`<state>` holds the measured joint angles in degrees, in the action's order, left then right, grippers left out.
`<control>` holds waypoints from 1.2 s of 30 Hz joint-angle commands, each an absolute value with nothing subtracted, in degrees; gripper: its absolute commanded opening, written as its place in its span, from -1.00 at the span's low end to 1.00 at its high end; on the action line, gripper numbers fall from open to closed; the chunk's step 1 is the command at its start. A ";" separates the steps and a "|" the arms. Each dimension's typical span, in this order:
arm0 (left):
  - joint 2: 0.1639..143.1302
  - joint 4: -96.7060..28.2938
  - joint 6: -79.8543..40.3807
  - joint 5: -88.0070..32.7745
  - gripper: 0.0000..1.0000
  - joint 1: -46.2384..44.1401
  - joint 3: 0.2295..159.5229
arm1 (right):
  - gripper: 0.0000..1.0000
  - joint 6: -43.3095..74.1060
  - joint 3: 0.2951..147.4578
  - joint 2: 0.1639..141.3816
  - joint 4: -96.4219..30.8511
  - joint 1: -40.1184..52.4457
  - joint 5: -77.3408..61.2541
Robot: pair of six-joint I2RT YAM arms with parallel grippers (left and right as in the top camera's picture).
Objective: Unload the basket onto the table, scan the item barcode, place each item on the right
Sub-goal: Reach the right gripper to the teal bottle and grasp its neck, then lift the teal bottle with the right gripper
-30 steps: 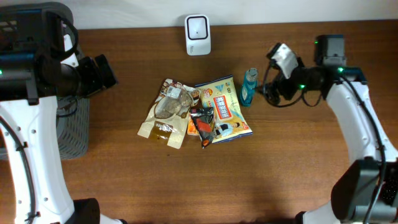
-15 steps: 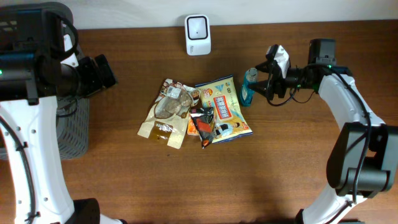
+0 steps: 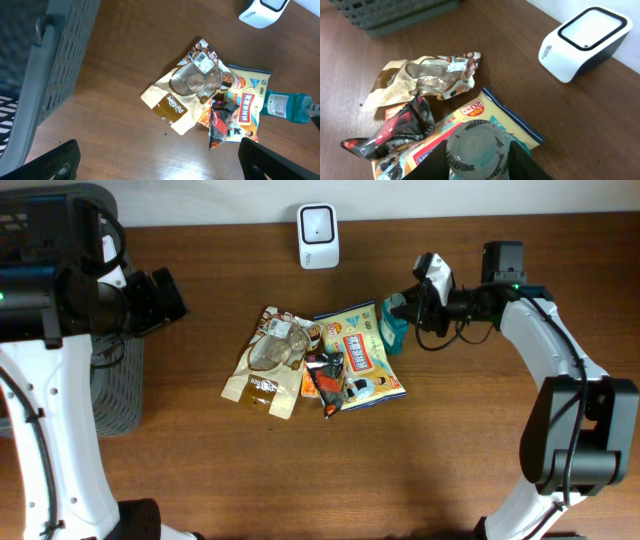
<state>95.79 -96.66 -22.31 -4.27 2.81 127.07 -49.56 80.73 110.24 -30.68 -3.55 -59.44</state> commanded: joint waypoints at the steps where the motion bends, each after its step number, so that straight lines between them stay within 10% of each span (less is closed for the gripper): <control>1: 95.55 -96.71 -22.87 -4.05 0.98 3.07 127.15 | -0.51 -48.03 81.17 111.11 -30.92 -3.33 -59.09; 3: 95.55 -96.71 -22.87 -4.05 0.98 3.07 127.15 | -0.88 -43.81 81.17 111.11 -29.26 -3.33 -59.09; 20: 95.55 -96.71 -22.87 -4.05 0.99 2.04 127.15 | -0.92 3.05 84.33 100.75 -27.27 -3.38 -7.77; 29: 95.55 -96.71 -22.87 -4.08 0.98 2.02 127.15 | -0.92 17.26 84.16 101.62 -35.31 -1.02 -4.84; 36: 95.55 -96.71 -22.87 -4.05 0.98 2.02 127.15 | -0.38 18.98 84.18 101.62 -38.35 4.64 -4.21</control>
